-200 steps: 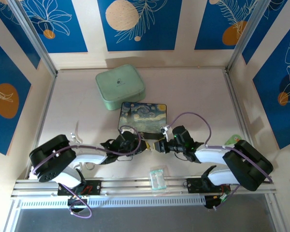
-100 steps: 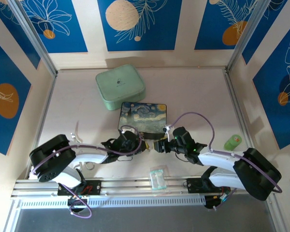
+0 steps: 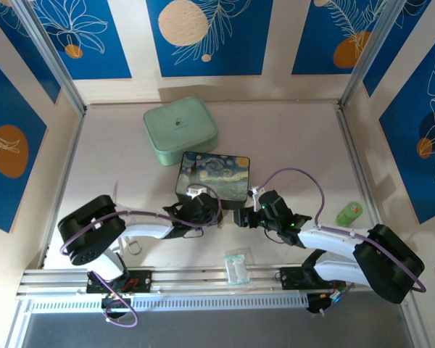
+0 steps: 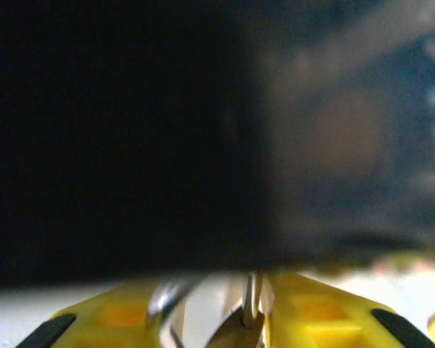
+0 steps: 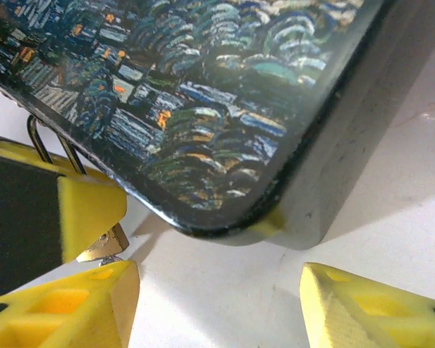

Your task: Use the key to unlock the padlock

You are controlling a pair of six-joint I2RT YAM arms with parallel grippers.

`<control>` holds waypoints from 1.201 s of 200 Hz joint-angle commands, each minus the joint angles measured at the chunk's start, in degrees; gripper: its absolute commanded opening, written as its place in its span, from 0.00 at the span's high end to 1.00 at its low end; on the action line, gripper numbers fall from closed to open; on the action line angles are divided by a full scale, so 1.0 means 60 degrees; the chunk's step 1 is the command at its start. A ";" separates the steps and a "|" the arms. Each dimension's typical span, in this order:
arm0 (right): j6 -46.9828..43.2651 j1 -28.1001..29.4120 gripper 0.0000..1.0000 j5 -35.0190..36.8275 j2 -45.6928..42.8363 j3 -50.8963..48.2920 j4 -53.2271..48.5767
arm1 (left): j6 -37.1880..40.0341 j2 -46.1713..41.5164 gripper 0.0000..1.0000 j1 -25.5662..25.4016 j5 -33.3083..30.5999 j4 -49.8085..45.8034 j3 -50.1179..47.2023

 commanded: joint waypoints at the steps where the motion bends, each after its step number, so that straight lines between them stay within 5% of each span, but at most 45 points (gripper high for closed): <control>1: 0.0142 0.0048 0.40 0.0266 -0.0331 0.0188 -0.0261 | 0.0059 0.0565 0.67 -0.0208 -0.0106 -0.1541 0.0078; 79: 0.0318 -0.0063 0.39 0.0707 -0.1043 -0.0162 -0.0539 | -0.0212 0.0213 0.72 -0.1177 -0.1047 -0.2880 0.0281; 120: 0.0281 -0.0109 0.39 0.0693 -0.1170 -0.0265 -0.0584 | 0.0085 0.0122 0.85 -0.1228 -0.1663 -0.3714 0.0574; 240: 0.0386 -0.0110 0.39 -0.0047 -0.1676 -0.0936 0.0135 | 0.0226 0.0706 0.72 -0.1658 -0.3091 -0.5890 0.1697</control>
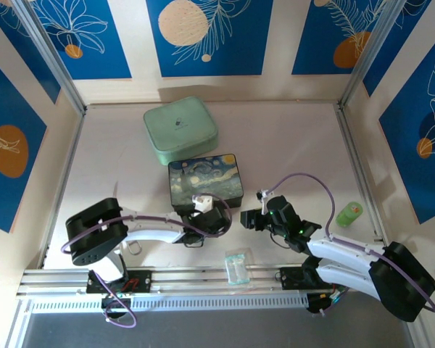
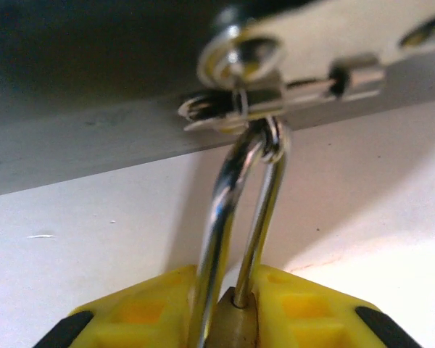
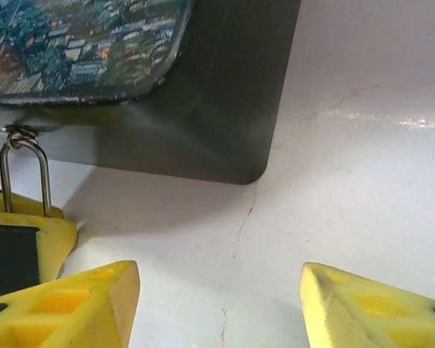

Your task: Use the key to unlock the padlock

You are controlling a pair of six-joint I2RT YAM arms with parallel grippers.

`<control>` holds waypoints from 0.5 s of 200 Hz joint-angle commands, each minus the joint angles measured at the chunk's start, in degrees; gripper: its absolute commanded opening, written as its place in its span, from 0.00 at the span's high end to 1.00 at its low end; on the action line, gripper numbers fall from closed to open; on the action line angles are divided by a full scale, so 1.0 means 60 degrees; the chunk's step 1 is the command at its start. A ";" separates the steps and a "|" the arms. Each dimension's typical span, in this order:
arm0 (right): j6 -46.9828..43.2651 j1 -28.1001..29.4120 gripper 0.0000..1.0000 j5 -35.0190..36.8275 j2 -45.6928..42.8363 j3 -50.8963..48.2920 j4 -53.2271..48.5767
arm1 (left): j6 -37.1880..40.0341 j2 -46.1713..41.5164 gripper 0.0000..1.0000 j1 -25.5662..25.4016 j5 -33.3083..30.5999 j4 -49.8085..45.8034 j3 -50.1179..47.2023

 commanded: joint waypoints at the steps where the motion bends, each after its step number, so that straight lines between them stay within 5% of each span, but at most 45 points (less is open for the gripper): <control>1: 0.0057 0.0030 0.39 -0.0563 -0.0083 -0.0144 0.0562 | 0.0087 0.0440 0.72 -0.0144 -0.0739 -0.1670 0.0298; 62: 0.0424 0.0067 0.14 -0.1545 0.0271 -0.0121 0.1148 | -0.0106 0.0896 0.72 -0.0583 -0.1375 -0.2419 0.0959; 75: 0.0623 0.0046 0.00 -0.1697 0.0271 -0.0095 0.1061 | -0.0163 0.0971 0.73 -0.0660 -0.1463 -0.2576 0.1058; 100: 0.0966 -0.0087 0.01 -0.2207 0.0203 -0.0162 0.1134 | -0.0165 0.1072 0.73 -0.0676 -0.1568 -0.2639 0.1073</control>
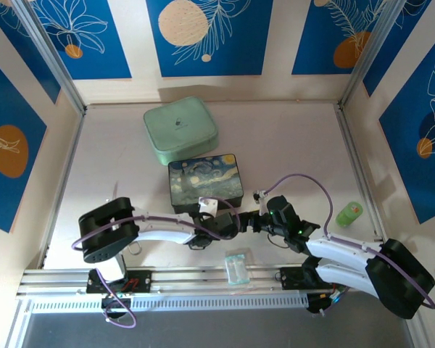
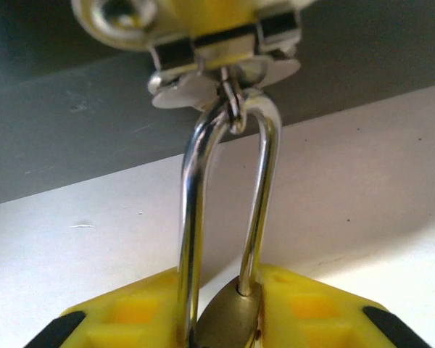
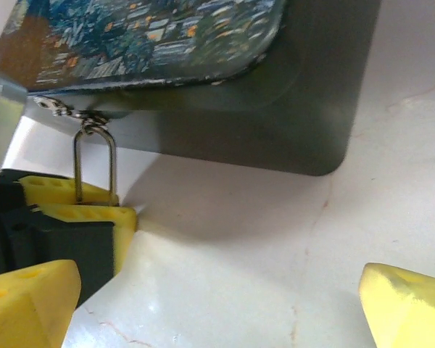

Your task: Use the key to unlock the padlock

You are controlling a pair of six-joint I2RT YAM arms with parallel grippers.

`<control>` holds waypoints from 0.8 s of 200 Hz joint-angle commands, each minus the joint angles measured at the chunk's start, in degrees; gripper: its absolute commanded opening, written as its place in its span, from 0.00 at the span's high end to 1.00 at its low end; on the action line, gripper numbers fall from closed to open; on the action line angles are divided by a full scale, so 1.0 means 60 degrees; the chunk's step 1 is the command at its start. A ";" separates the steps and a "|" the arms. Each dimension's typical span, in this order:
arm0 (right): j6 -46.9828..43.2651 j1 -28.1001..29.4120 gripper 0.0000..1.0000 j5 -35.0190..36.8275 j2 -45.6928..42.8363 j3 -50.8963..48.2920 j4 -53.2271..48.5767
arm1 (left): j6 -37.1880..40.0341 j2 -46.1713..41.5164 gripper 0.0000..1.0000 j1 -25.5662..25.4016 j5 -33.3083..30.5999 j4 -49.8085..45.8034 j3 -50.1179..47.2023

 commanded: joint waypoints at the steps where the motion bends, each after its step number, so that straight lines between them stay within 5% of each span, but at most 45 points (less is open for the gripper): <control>1: 0.0468 -0.0101 0.01 -0.0710 -0.0069 -0.0081 0.0259 | -0.0160 0.0275 0.73 -0.0090 -0.0412 -0.1068 0.0087; 101: 0.0407 -0.0634 0.01 -0.1651 -0.0104 0.0092 -0.0504 | -0.0345 0.0818 0.72 -0.0134 -0.1046 -0.2453 0.0603; 133: 0.0410 -0.0709 0.00 -0.2538 0.0499 0.0343 -0.0435 | -0.0299 0.0802 0.61 -0.0166 -0.1221 -0.2461 0.0599; 160: 0.0490 -0.0749 0.01 -0.2285 0.0603 0.0286 -0.0294 | -0.0267 0.1037 0.62 -0.0452 -0.1615 -0.2934 0.1049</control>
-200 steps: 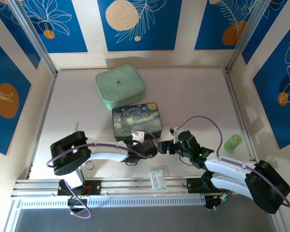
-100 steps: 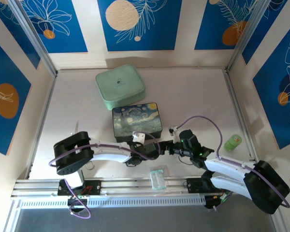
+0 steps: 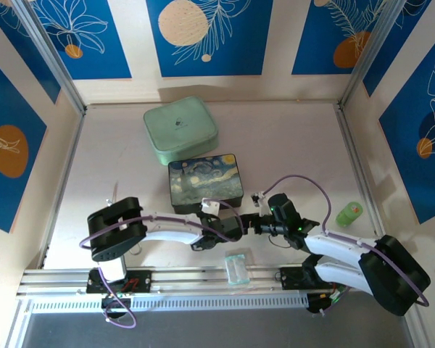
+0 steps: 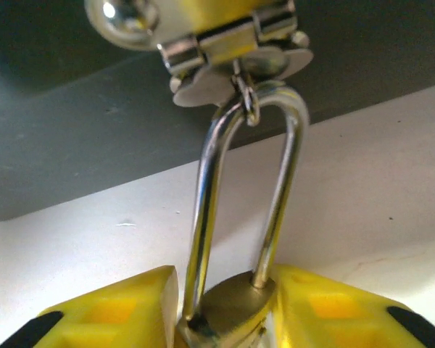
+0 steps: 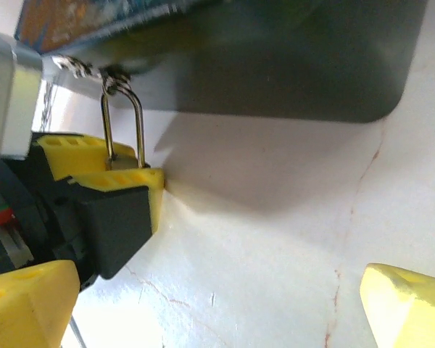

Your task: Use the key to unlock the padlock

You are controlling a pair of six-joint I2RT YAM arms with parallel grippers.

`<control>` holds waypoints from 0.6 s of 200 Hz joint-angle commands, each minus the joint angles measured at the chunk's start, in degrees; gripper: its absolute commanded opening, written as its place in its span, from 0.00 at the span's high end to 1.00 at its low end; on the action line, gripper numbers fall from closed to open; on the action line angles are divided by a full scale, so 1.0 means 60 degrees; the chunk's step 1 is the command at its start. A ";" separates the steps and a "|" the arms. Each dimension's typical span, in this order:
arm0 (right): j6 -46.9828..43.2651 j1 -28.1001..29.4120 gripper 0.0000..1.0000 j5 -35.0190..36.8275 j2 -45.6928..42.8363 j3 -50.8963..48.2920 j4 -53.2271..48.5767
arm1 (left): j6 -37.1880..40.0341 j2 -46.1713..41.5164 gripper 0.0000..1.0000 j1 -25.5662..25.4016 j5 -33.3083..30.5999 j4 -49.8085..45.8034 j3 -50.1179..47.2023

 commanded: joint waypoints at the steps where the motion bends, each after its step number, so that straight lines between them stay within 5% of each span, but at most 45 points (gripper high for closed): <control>1: 0.0092 -0.0088 0.01 -0.0248 0.0078 0.0199 -0.0030 | -0.0198 0.0447 0.62 -0.0206 -0.0673 -0.1409 0.0323; 49: 0.0083 -0.0207 0.00 0.0043 -0.0205 0.0200 -0.0359 | -0.0314 0.0718 0.67 -0.0267 -0.0744 -0.1640 0.0461; 86: 0.0068 -0.0334 0.00 0.0221 -0.0619 0.0082 -0.0561 | 0.0815 -0.0330 0.36 -0.0245 -0.0126 -0.0242 -0.0260; 120: 0.0083 -0.0467 0.00 0.0132 -0.0683 0.0052 -0.0570 | 0.2326 -0.1756 0.35 0.0300 0.1690 0.2413 -0.1703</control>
